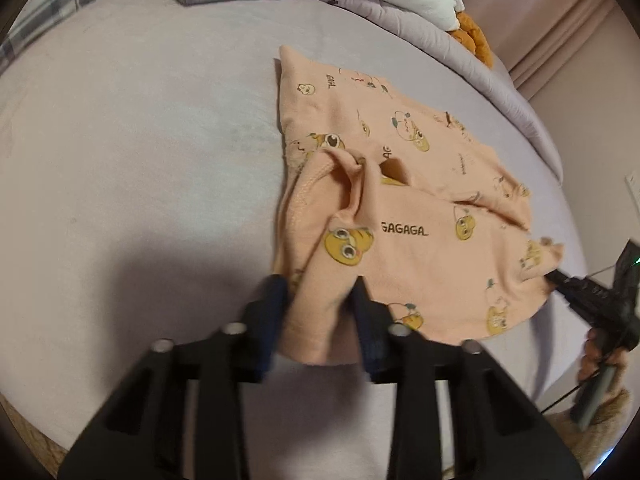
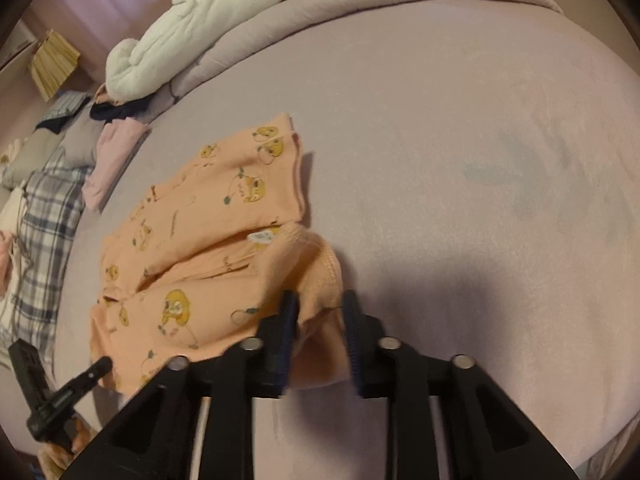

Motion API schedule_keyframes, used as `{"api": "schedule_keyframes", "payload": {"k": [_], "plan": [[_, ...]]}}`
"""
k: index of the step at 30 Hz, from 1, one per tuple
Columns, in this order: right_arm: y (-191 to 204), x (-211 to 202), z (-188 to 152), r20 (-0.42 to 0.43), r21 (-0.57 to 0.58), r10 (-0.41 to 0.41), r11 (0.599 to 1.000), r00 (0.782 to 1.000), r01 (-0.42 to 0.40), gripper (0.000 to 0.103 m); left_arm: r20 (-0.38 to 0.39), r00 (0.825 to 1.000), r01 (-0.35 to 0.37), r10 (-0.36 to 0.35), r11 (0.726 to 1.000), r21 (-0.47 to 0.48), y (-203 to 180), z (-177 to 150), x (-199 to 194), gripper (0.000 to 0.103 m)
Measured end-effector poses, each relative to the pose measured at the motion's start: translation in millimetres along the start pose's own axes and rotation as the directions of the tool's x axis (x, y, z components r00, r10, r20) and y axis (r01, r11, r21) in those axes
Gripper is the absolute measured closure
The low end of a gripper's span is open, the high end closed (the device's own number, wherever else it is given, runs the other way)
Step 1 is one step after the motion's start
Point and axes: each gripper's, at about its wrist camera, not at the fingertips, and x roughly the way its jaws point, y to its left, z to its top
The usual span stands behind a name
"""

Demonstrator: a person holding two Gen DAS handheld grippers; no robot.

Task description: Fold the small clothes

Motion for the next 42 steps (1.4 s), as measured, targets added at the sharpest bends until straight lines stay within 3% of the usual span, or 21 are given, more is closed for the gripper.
{"api": "schedule_keyframes", "payload": {"k": [3,13,21,32,37,42], "plan": [[3,-4,-2,0.014,-0.007,-0.012,1.000,1.000,0.012,0.088,0.017,1.000,-0.011,0.011,1.000,0.023,-3,-3,-2,0.090],[18,-53,-11,0.132,-0.040,0.023,0.999,0.991,-0.018,0.093,0.049,0.998,0.043,-0.043,0.999,0.000,-10,2,-30,0.095],[30,-82,-29,0.178,-0.065,0.058,0.997,0.982,-0.047,0.093,0.070,0.993,0.100,-0.099,0.995,-0.002,-9,-11,-62,0.097],[41,-127,-53,0.262,-0.066,0.109,0.993,0.959,-0.094,0.093,0.150,0.962,0.240,-0.230,0.969,-0.059,3,-6,-126,0.097],[46,-129,-46,0.281,-0.067,0.142,0.989,0.949,-0.129,0.093,0.192,0.950,0.262,-0.247,0.963,-0.059,2,8,-137,0.097],[52,-108,-20,0.276,-0.061,0.145,0.989,0.950,-0.133,0.093,0.195,0.956,0.235,-0.218,0.969,-0.069,2,38,-121,0.097]]}}
